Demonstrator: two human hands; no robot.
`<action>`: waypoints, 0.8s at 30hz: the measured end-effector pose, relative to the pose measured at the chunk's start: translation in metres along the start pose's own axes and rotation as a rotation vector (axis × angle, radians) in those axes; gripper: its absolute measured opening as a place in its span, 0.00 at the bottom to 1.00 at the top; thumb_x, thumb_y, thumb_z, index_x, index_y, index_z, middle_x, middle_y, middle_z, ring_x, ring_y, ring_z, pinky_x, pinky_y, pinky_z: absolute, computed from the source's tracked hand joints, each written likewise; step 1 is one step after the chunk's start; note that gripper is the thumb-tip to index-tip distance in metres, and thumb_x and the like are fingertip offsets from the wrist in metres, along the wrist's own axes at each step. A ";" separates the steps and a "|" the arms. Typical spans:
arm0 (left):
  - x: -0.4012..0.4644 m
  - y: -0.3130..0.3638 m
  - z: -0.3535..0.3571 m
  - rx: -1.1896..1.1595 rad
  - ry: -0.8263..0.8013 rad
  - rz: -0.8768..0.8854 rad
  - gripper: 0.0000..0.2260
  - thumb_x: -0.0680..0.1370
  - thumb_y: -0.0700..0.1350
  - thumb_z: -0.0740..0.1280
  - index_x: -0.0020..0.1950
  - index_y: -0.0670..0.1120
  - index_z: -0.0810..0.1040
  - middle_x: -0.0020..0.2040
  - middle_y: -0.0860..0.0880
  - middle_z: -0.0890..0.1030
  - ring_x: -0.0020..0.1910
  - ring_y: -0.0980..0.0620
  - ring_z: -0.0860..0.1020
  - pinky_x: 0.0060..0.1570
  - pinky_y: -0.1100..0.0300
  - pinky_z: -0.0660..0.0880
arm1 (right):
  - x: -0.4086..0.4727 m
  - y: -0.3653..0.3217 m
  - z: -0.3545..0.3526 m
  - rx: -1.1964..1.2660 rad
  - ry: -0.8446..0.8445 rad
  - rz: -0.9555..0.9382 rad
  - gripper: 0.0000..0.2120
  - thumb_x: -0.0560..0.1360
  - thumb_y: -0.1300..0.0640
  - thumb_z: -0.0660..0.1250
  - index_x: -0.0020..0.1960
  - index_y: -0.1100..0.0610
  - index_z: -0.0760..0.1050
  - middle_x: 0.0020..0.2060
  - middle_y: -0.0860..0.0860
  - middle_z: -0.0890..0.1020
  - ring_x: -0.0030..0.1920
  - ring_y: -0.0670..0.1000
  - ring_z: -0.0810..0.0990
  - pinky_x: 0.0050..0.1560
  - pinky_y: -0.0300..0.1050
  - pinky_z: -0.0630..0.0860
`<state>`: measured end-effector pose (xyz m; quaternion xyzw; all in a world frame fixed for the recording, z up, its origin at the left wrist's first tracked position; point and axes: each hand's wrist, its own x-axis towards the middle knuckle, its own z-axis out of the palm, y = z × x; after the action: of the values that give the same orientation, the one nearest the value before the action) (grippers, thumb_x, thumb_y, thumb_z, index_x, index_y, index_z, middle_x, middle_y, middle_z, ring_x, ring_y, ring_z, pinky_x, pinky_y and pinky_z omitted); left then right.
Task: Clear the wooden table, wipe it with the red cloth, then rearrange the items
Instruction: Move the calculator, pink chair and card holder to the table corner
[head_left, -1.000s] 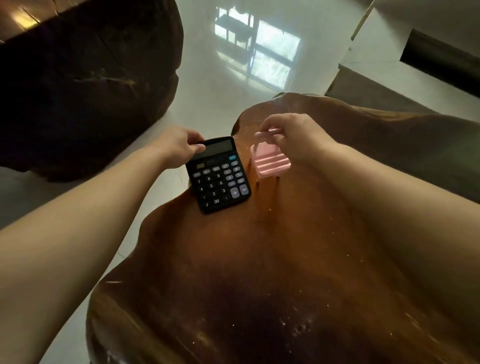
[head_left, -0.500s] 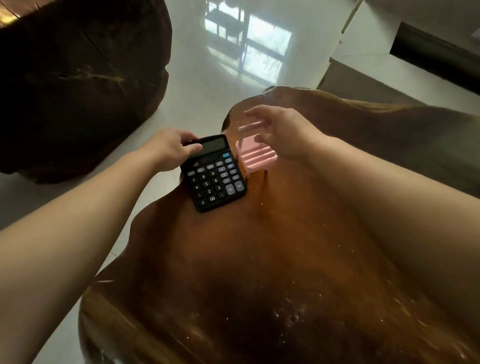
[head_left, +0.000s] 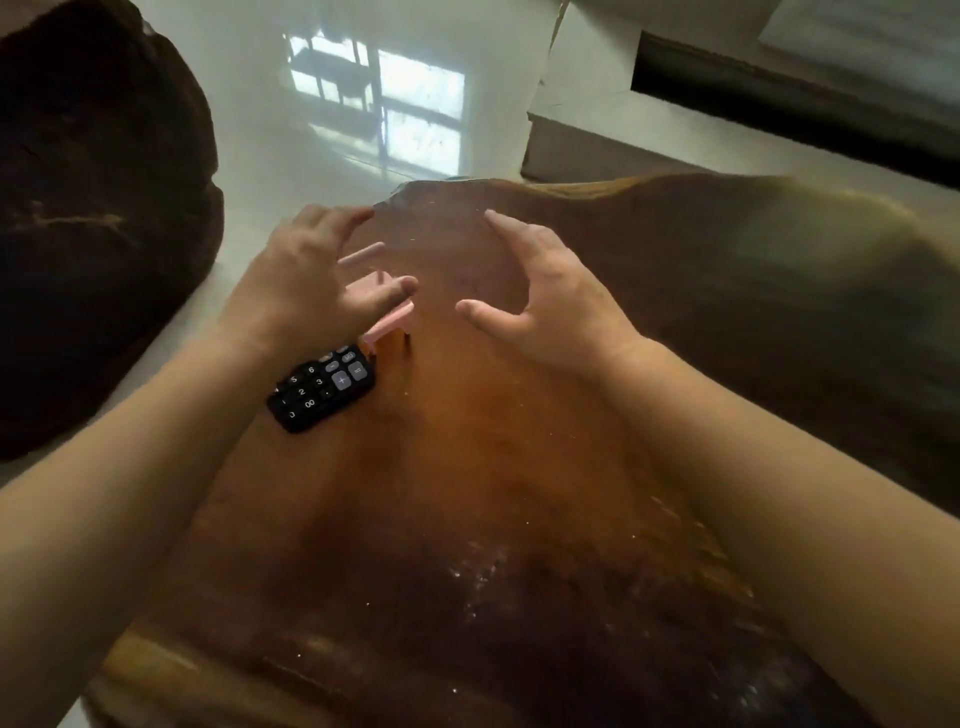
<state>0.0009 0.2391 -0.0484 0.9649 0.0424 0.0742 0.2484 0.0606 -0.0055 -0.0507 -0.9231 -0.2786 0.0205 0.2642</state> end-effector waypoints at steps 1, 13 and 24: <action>-0.002 0.019 0.004 -0.012 -0.015 0.036 0.38 0.72 0.67 0.70 0.76 0.50 0.66 0.70 0.45 0.73 0.68 0.45 0.72 0.63 0.48 0.72 | -0.016 0.007 -0.011 -0.003 0.014 0.025 0.42 0.73 0.34 0.69 0.80 0.47 0.56 0.76 0.50 0.67 0.73 0.52 0.68 0.66 0.47 0.69; -0.032 0.222 0.166 0.107 -0.410 0.307 0.41 0.72 0.74 0.62 0.80 0.58 0.57 0.79 0.49 0.64 0.77 0.44 0.62 0.68 0.39 0.68 | -0.228 0.144 -0.120 -0.123 0.124 0.465 0.39 0.74 0.33 0.66 0.80 0.43 0.56 0.78 0.48 0.65 0.76 0.52 0.64 0.68 0.55 0.70; -0.096 0.312 0.291 0.392 -0.766 0.393 0.56 0.61 0.83 0.57 0.81 0.58 0.42 0.83 0.50 0.46 0.81 0.40 0.43 0.74 0.32 0.54 | -0.391 0.242 -0.113 -0.152 -0.002 0.892 0.42 0.70 0.32 0.70 0.78 0.44 0.59 0.74 0.47 0.68 0.72 0.53 0.69 0.62 0.55 0.74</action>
<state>-0.0322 -0.1827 -0.1602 0.9412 -0.2226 -0.2508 0.0404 -0.1259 -0.4357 -0.1170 -0.9697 0.1454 0.1128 0.1607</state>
